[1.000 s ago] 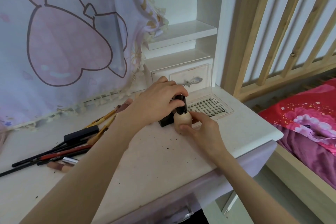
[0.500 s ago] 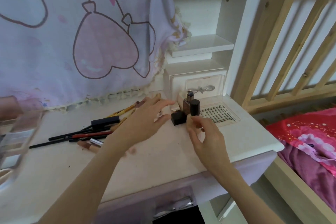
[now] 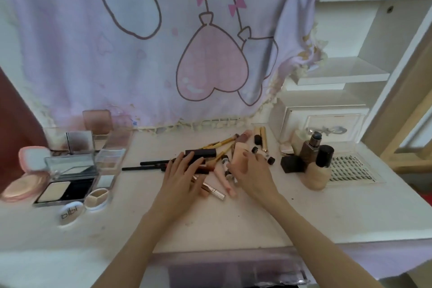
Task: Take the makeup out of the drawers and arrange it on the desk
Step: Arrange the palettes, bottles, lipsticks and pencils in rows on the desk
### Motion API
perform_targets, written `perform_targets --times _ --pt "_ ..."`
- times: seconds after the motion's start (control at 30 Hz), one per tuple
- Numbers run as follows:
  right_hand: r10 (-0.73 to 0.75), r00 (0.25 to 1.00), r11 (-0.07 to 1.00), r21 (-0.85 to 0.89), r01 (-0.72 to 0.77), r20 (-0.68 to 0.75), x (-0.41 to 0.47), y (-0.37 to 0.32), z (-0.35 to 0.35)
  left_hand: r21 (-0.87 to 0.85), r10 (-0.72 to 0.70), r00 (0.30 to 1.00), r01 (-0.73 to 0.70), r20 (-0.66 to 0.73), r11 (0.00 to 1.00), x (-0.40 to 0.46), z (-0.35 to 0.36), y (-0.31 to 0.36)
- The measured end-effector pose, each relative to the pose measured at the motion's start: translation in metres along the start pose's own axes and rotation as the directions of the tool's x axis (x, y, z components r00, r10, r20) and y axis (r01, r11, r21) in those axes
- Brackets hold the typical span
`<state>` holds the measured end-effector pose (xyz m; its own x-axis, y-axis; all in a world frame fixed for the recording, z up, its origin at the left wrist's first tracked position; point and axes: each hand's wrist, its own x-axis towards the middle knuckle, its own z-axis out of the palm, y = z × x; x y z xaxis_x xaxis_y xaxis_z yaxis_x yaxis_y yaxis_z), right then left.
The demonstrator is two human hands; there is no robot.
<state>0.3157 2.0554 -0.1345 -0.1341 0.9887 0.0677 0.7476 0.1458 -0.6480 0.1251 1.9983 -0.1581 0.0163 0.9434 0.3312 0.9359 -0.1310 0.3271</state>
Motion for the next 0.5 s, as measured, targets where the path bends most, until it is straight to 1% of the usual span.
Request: perform_targets --times 0.13,0.2,0.27,0.33,0.43,0.5 --pt "0.094 0.995 0.988 -0.123 -0.095 -0.018 0.011 -0.010 0.012 0.092 -0.009 0.997 0.002 0.073 0.996 -0.003 0.012 -0.006" --pt "0.126 0.992 0.980 -0.153 -0.129 -0.027 0.015 -0.011 0.012 0.140 -0.010 0.996 -0.002 0.084 0.990 -0.002 0.014 -0.008" --pt "0.119 0.992 0.974 -0.191 -0.126 -0.046 0.016 -0.009 0.010 0.180 -0.014 0.996 -0.002 0.086 0.984 -0.002 0.015 -0.010" --pt "0.063 0.994 0.970 -0.227 -0.082 -0.089 0.015 -0.005 0.010 0.192 -0.025 0.995 0.006 0.094 0.981 -0.001 0.016 -0.012" --pt "0.009 0.988 0.975 -0.217 -0.042 -0.151 0.012 0.002 0.008 0.180 -0.024 0.995 0.006 0.101 0.984 -0.001 0.015 -0.011" --pt "0.030 0.985 0.991 -0.123 -0.052 -0.170 0.010 0.004 0.004 0.160 -0.021 0.994 0.004 0.109 0.987 -0.002 0.013 -0.010"
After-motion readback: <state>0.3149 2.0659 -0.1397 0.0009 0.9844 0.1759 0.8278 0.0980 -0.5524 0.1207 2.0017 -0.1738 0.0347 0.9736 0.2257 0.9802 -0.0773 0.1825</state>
